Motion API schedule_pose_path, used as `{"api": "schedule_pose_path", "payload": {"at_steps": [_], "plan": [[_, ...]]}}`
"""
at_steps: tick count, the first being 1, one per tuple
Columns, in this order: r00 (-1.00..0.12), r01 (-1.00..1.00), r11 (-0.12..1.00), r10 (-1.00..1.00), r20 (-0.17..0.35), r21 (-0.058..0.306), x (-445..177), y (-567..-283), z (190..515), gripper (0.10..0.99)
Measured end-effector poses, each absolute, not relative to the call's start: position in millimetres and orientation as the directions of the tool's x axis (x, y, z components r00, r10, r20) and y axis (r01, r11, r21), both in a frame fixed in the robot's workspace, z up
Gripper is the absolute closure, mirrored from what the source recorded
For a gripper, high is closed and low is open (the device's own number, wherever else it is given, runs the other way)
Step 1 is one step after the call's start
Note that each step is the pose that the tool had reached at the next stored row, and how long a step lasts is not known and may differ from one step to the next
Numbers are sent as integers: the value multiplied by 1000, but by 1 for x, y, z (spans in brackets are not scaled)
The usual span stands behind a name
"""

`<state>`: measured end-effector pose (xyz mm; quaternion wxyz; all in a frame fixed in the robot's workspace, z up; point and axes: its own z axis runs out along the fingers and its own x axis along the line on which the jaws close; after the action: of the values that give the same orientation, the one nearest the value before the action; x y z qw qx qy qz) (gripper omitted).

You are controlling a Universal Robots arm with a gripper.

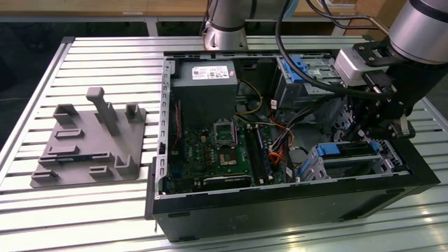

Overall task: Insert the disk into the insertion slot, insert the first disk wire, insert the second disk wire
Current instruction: 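Insert the second disk wire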

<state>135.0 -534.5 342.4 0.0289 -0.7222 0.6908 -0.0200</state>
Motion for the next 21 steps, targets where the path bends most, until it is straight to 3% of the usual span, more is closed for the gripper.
{"api": "schedule_pose_path", "payload": {"at_steps": [21], "plan": [[41, -997, -40, -999, -12, -69, 135, -539, 340, 937]]}}
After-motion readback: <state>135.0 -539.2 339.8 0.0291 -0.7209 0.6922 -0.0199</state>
